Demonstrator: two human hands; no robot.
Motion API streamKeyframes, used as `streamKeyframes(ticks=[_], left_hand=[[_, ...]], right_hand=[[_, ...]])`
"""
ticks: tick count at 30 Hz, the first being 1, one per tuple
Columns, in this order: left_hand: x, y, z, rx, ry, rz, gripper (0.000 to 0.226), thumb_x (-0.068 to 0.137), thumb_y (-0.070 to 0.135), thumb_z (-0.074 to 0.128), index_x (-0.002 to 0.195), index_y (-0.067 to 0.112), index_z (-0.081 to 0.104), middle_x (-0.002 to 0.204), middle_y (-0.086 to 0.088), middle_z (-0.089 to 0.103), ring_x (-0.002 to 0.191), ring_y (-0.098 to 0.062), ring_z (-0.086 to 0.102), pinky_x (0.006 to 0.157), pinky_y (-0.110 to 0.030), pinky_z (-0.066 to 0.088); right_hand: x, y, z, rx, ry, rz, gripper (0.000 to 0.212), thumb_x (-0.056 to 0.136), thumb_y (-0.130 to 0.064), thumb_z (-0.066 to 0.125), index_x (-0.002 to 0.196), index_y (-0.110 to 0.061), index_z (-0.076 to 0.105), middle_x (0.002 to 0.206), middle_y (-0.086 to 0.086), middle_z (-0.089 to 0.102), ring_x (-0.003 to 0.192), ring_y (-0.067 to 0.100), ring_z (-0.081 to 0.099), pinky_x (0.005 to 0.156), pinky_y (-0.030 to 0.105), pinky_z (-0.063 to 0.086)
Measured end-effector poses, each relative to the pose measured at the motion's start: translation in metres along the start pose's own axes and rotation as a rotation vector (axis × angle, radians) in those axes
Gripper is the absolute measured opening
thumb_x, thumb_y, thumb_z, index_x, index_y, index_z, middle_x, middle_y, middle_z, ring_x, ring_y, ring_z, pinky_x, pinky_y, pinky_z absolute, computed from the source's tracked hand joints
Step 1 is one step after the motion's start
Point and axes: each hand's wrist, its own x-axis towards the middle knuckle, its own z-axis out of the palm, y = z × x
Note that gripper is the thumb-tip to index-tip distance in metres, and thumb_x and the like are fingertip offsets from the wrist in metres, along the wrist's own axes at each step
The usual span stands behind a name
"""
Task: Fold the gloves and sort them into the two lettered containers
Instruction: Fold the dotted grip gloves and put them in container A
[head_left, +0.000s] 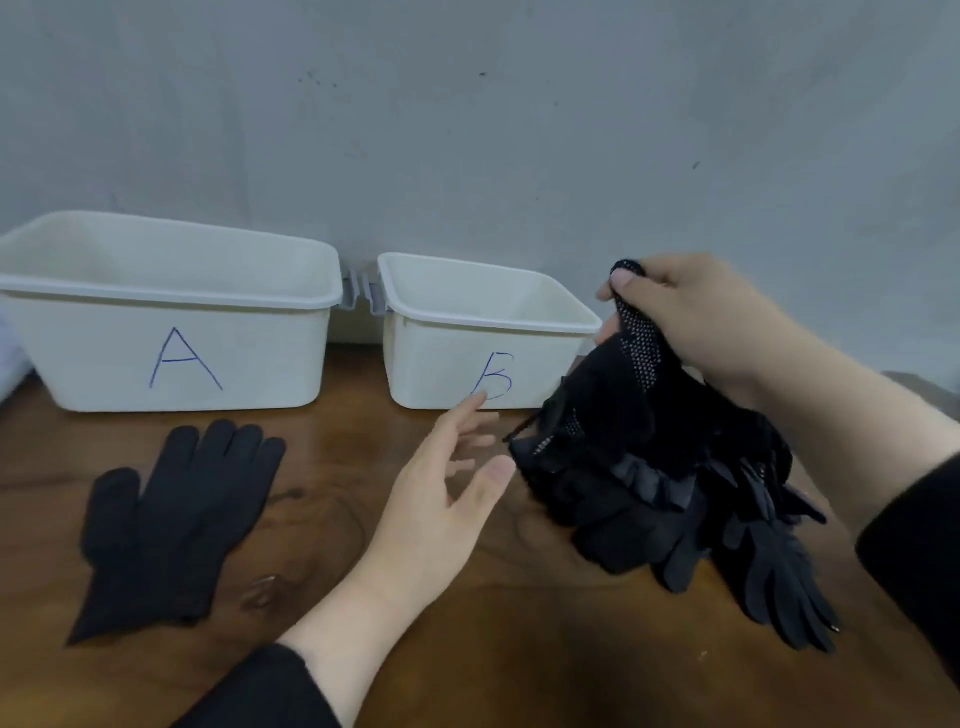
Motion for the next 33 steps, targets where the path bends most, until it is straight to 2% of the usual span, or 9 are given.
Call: streamKeyframes(ticks=[4,8,10,12,16,19,23,28,33], left_hand=[[-0.012,0.017,-0.004,-0.111,-0.013,-0.1,0.054,0.089,0.045,0.068,0.138,0.034,0.049,0.119,0.017,0.068,0.112,0.004,0.06,0.093,-0.01,0.044],[-0.023,0.018,-0.028,-0.066,0.083,-0.202,0.013,0.097,0.027,0.061,0.094,0.024,0.073,0.086,-0.008,0.07,0.079,-0.006,0.061,0.078,-0.023,0.047],[-0.027,0.015,-0.046,-0.092,0.147,-0.284,0.02,0.099,0.03,0.057,0.091,0.022,0.073,0.088,-0.006,0.071,0.083,-0.013,0.064,0.082,-0.033,0.051],[-0.031,0.012,-0.064,-0.097,0.192,-0.356,0.022,0.101,0.031,0.054,0.093,0.023,0.073,0.092,0.0,0.073,0.093,-0.019,0.068,0.089,-0.042,0.056],[-0.036,0.009,-0.087,-0.055,0.24,-0.394,0.023,0.101,0.033,0.054,0.093,0.024,0.073,0.093,0.003,0.074,0.095,-0.018,0.07,0.094,-0.049,0.055],[-0.039,0.01,-0.093,0.002,0.243,-0.399,0.025,0.101,0.035,0.052,0.094,0.023,0.073,0.09,0.003,0.074,0.092,-0.016,0.07,0.091,-0.046,0.056],[-0.043,0.008,-0.103,0.341,0.255,-0.263,0.026,0.1,0.044,0.047,0.091,0.031,0.068,0.085,0.009,0.069,0.084,-0.006,0.065,0.081,-0.032,0.055],[-0.049,0.016,-0.118,0.505,0.332,-0.087,0.027,0.098,0.045,0.045,0.096,0.031,0.067,0.082,0.016,0.067,0.083,-0.001,0.064,0.072,-0.018,0.051],[-0.054,0.017,-0.145,0.57,0.336,-0.062,0.027,0.099,0.041,0.046,0.084,0.032,0.067,0.076,0.016,0.066,0.077,-0.004,0.064,0.068,-0.015,0.047]], right_hand=[[-0.029,-0.002,0.054,0.043,-0.182,0.039,0.025,0.103,-0.035,0.054,0.097,-0.019,0.072,0.079,0.002,0.078,0.065,0.017,0.068,0.067,0.026,0.053],[-0.042,0.01,0.099,0.155,-0.223,0.103,0.037,0.102,-0.035,0.056,0.086,-0.002,0.063,0.064,0.002,0.066,0.049,0.014,0.055,0.045,0.025,0.041],[-0.048,0.024,0.117,0.203,-0.289,0.173,0.055,0.099,-0.048,0.056,0.086,0.005,0.055,0.065,0.009,0.061,0.055,0.016,0.059,0.054,0.032,0.048],[-0.057,0.038,0.13,0.404,-0.446,0.316,0.059,0.098,-0.056,0.056,0.103,0.001,0.069,0.096,0.012,0.076,0.084,0.022,0.073,0.075,0.039,0.059],[-0.086,0.046,0.141,0.539,-0.672,0.368,0.033,0.099,-0.026,0.062,0.124,-0.006,0.068,0.115,0.016,0.074,0.099,0.026,0.072,0.081,0.033,0.058],[-0.089,0.04,0.146,0.611,-0.474,0.367,0.02,0.094,-0.005,0.065,0.112,0.001,0.07,0.111,0.019,0.075,0.097,0.028,0.074,0.083,0.035,0.059],[-0.077,0.015,0.126,0.474,-0.233,0.228,0.013,0.093,-0.011,0.067,0.093,0.0,0.072,0.1,0.024,0.075,0.083,0.029,0.071,0.079,0.041,0.056],[-0.051,-0.028,0.106,-0.016,-0.194,-0.047,0.013,0.092,-0.022,0.068,0.082,-0.02,0.075,0.074,-0.003,0.075,0.06,0.006,0.066,0.063,0.03,0.048],[-0.021,-0.045,0.104,-0.146,-0.243,-0.11,0.012,0.092,-0.024,0.07,0.081,-0.022,0.074,0.071,0.007,0.07,0.056,0.012,0.058,0.056,0.026,0.046]])
